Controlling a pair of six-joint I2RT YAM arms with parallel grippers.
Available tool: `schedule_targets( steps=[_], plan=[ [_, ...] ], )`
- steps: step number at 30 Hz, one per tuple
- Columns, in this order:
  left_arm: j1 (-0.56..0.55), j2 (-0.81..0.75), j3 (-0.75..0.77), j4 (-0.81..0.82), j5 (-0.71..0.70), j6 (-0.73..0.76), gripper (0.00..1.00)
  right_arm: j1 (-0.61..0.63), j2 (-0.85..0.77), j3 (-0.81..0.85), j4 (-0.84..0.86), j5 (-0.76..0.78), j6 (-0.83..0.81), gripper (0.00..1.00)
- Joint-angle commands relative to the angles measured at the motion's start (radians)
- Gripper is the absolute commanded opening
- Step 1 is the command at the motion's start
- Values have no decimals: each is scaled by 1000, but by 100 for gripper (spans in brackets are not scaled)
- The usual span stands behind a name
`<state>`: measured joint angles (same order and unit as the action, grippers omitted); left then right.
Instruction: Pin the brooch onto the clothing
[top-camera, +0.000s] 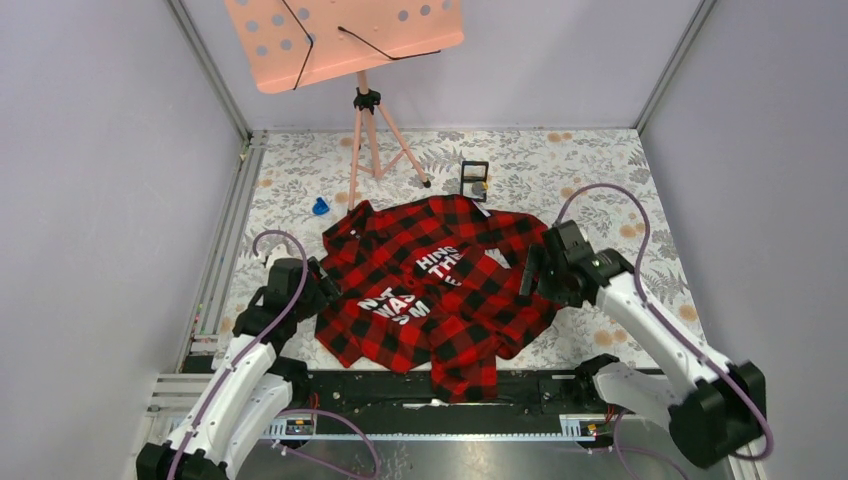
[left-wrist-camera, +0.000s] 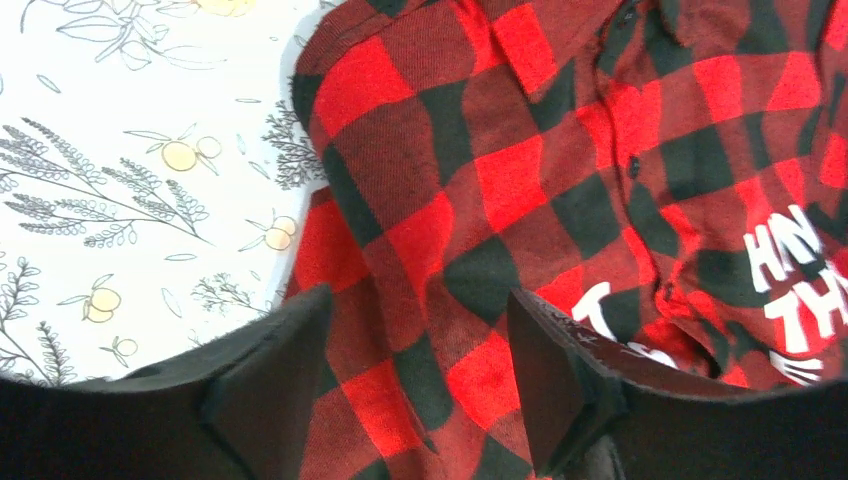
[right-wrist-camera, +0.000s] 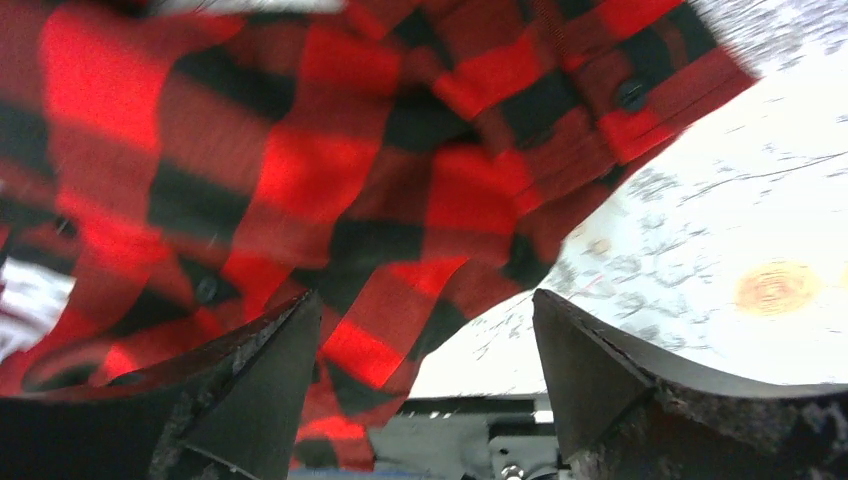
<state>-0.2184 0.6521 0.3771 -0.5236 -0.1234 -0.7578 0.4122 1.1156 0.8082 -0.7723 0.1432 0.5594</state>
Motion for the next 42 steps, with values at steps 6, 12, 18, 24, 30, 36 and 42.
schedule_targets(
  steps=[6,12,18,24,30,36,42],
  plan=[
    [5,1,68,12,39,0,71,383,-212,-83,-2,-220,221,90],
    [5,7,27,57,73,-32,71,716,-222,-116,2,-157,400,90],
    [6,18,14,62,47,-23,78,995,-156,-149,105,-79,576,90],
    [6,33,12,85,42,-21,75,1022,44,-110,257,-73,537,87],
    [7,68,10,109,39,-22,69,1022,227,12,193,-18,446,81],
    [7,80,9,123,35,-25,66,1013,337,42,182,14,428,61],
    [12,75,7,119,5,-20,53,1009,335,63,0,188,461,11]
  ],
)
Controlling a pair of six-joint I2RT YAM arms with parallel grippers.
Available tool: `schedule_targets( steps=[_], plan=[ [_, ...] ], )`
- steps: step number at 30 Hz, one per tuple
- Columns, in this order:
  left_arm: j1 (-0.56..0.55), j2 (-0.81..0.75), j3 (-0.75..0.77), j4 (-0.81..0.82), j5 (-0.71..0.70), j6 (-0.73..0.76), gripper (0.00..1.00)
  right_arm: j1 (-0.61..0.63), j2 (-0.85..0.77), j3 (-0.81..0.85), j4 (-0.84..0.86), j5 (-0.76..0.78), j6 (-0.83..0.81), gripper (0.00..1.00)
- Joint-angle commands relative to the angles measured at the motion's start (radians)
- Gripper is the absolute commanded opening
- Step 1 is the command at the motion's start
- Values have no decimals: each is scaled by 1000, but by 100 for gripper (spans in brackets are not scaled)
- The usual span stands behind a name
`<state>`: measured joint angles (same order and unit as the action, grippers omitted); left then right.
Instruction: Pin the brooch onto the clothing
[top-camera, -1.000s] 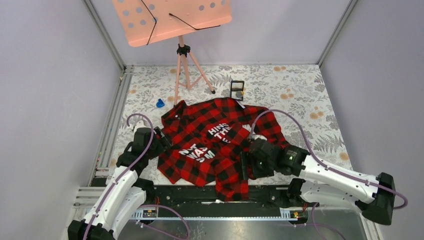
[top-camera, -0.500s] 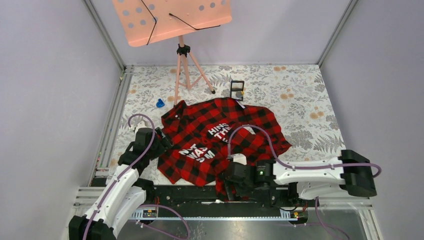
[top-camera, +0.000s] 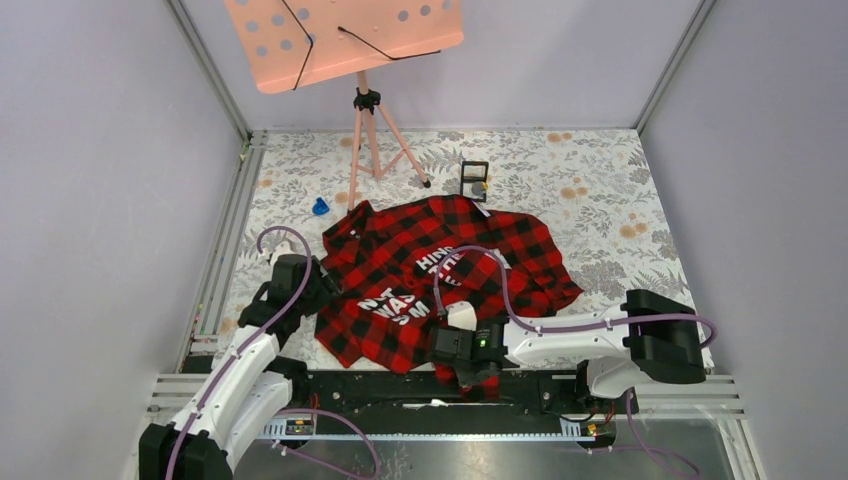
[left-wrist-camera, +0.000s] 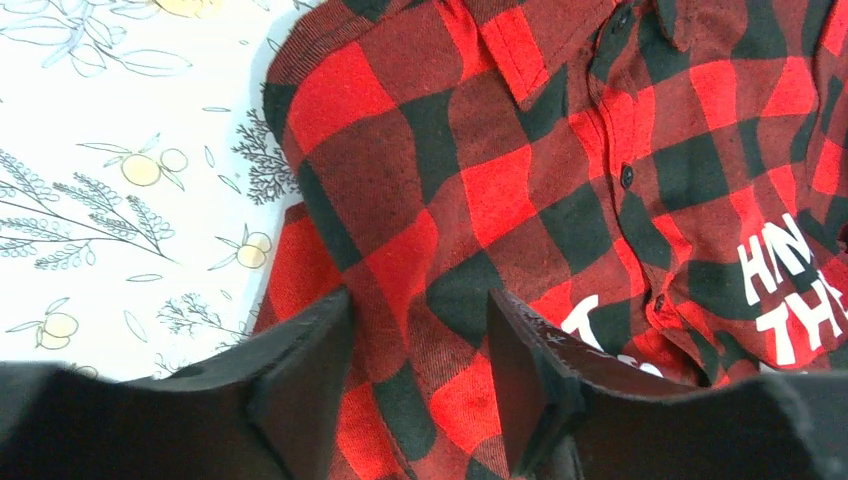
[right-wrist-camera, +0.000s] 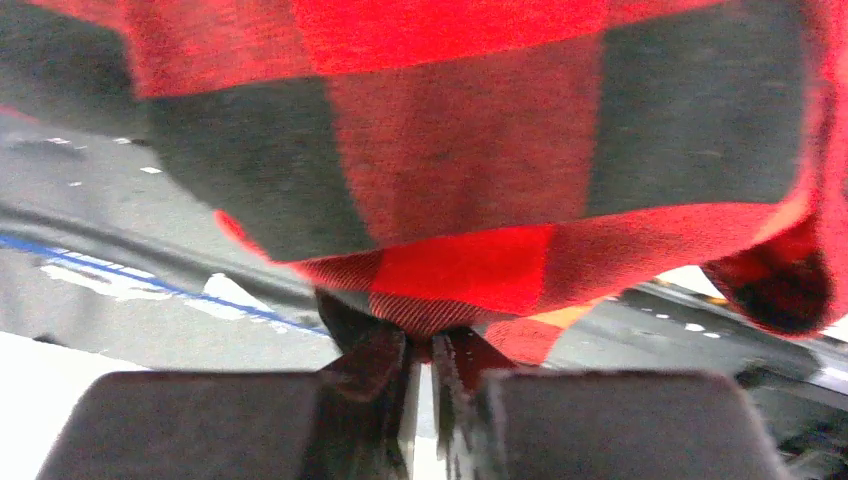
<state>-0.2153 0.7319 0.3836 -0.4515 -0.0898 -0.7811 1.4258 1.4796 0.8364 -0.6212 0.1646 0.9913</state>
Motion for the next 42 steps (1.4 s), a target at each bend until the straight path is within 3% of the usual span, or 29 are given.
schedule_targets(
  steps=[1,3,9,14,19,22,23,24,25,28,30,35,42],
  plan=[
    [11,-5,0,48,-32,5,48,-8,-48,32,-198,195,30,6],
    [16,-2,1,50,-41,13,37,-29,-90,32,-291,248,21,0],
    [37,27,7,53,-71,38,2,-150,-234,39,-556,317,-79,0],
    [52,15,17,54,-71,36,0,-210,-342,78,-725,326,-104,2],
    [57,-13,32,25,-73,37,0,-212,-364,85,-793,260,-86,3],
    [57,-42,45,-8,-73,40,0,-212,-365,76,-865,300,-43,4],
    [57,-54,48,-17,-72,39,0,-212,-365,78,-884,322,-31,6],
    [57,-65,51,-25,-66,39,0,-212,-364,86,-898,337,-20,17],
    [57,-73,55,-34,-57,42,2,-212,-362,100,-904,344,-17,30],
    [57,-96,73,-68,-29,48,31,-212,-358,154,-888,335,-23,65],
    [57,-123,85,-94,-20,48,48,-212,-359,194,-860,316,-62,78],
    [57,-192,134,-163,-8,47,75,-187,-401,249,-649,226,-185,85],
    [58,-194,185,-201,19,72,83,-117,-350,212,-180,17,-310,87]
  ],
)
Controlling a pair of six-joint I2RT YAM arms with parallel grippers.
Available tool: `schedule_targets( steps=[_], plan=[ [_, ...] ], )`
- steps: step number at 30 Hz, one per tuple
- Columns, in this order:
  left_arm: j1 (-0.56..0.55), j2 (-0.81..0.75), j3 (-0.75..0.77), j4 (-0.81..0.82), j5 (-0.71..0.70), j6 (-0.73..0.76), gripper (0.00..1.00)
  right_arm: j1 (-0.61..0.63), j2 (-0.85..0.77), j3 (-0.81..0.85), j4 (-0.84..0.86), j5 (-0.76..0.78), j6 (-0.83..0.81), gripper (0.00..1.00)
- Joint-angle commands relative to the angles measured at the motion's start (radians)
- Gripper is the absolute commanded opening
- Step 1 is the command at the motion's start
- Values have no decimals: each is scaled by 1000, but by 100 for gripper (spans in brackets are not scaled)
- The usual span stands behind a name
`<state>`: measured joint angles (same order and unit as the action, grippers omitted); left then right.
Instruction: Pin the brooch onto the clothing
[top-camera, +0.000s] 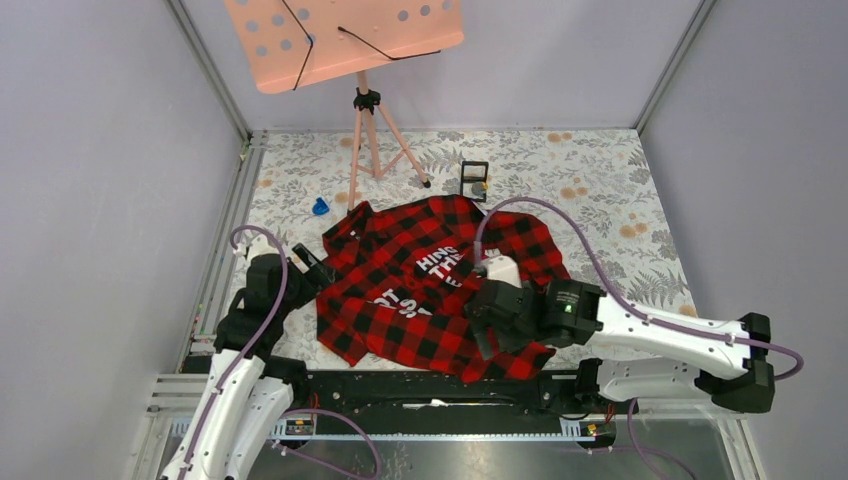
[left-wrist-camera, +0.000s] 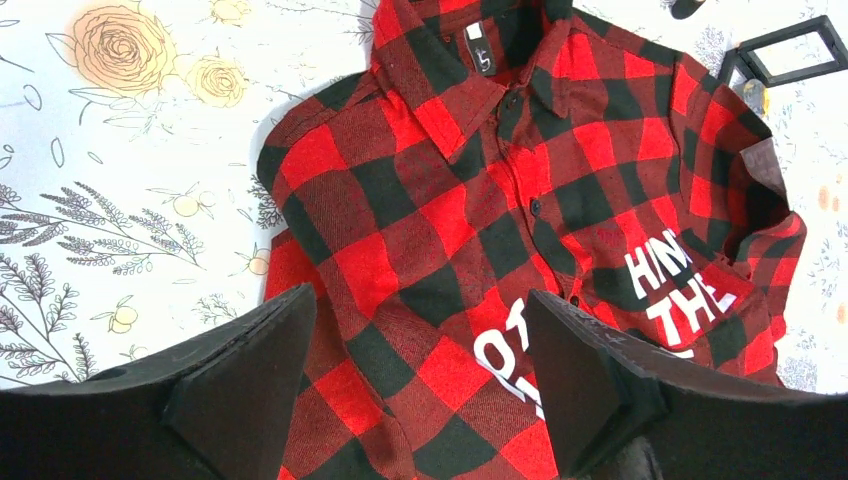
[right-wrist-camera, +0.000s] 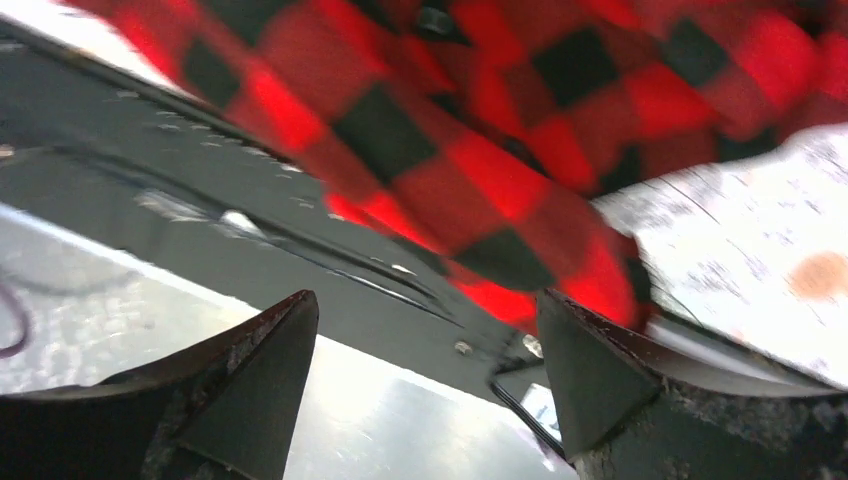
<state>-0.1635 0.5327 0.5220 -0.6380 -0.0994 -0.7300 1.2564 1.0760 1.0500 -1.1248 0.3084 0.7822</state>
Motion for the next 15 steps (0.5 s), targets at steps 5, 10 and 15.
schedule_targets(
  steps=[5,10,15],
  plan=[
    [5,28,62,-11,42,29,87,140,246,58,553,-158,-238,86],
    [6,58,89,-12,64,52,92,155,403,42,780,-192,-328,81],
    [7,74,110,-12,71,73,95,155,535,50,851,-114,-429,71]
  ],
)
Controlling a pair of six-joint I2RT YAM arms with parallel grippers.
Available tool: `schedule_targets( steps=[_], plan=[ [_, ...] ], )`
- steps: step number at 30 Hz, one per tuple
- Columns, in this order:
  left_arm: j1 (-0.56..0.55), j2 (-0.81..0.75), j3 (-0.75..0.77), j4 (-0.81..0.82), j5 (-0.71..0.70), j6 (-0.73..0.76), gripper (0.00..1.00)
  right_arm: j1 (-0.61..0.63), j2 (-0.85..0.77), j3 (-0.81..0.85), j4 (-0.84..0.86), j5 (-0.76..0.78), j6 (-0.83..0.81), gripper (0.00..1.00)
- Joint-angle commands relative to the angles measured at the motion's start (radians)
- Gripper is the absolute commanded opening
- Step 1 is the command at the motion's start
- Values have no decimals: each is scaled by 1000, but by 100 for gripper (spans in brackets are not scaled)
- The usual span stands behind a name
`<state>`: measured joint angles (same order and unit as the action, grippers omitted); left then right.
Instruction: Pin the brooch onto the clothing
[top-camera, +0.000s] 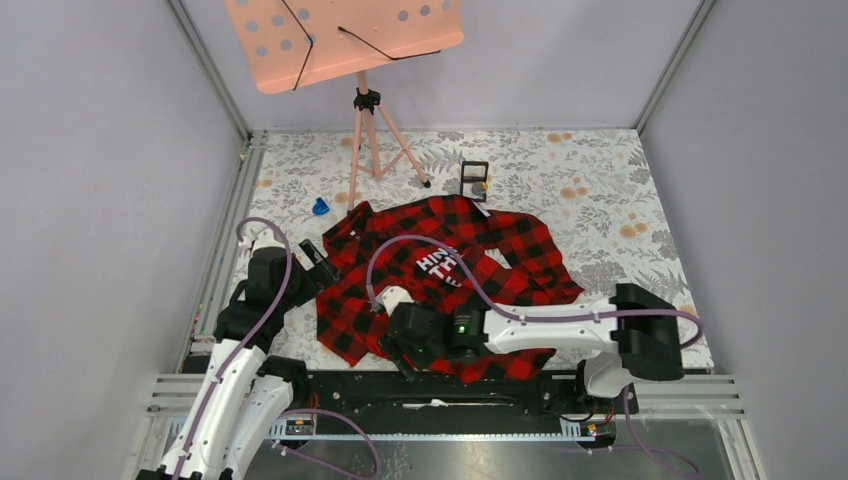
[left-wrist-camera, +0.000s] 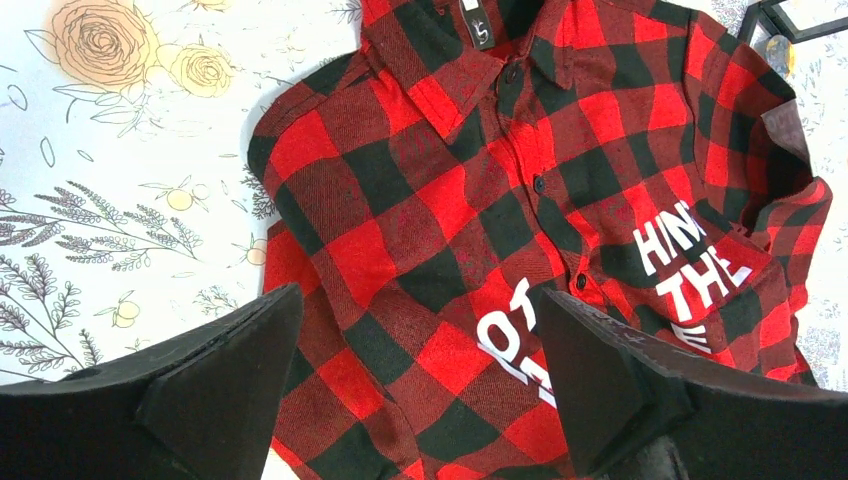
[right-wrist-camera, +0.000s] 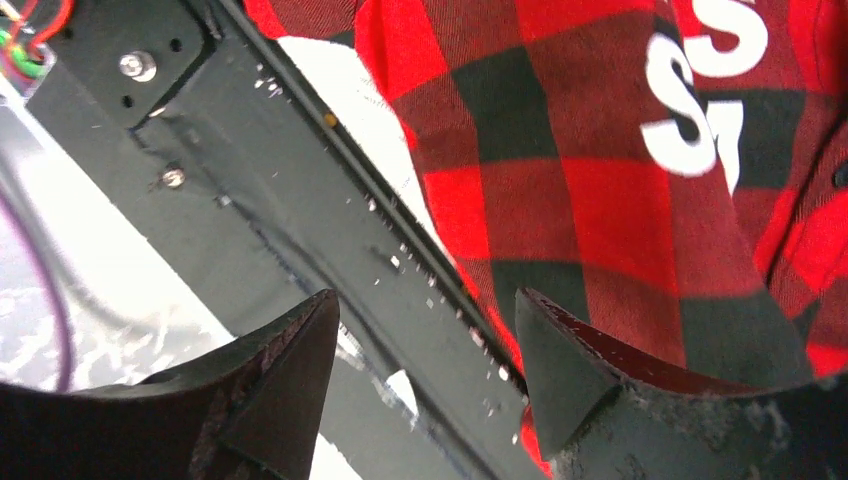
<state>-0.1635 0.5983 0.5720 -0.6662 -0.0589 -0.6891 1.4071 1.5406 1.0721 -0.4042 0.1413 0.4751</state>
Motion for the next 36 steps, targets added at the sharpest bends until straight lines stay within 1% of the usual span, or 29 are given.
schedule_targets(
  steps=[1,4,12,18,21,23,25,29,32,35,36],
  plan=[
    [7,10,65,14,28,36,96,5,89,31,136,74,-136,71],
    [7,14,76,10,22,47,97,5,137,36,146,117,-160,70],
    [11,18,82,0,10,61,99,5,207,9,156,179,-166,62],
    [13,23,83,0,7,72,99,15,255,1,146,154,-153,57],
    [15,24,83,0,5,75,99,29,264,-5,143,151,-144,57],
    [16,21,82,0,5,76,99,36,268,-6,140,144,-142,59],
    [16,20,82,-1,1,77,99,45,277,-7,139,140,-141,56],
    [18,11,77,-1,-5,78,99,72,304,-9,139,118,-121,42],
    [18,4,76,-1,-8,78,99,83,299,-26,163,56,-119,34],
    [18,3,75,-1,-9,80,99,88,263,-41,174,22,-120,17],
    [18,4,76,-1,-7,80,99,87,249,-48,178,6,-116,13]
  ],
)
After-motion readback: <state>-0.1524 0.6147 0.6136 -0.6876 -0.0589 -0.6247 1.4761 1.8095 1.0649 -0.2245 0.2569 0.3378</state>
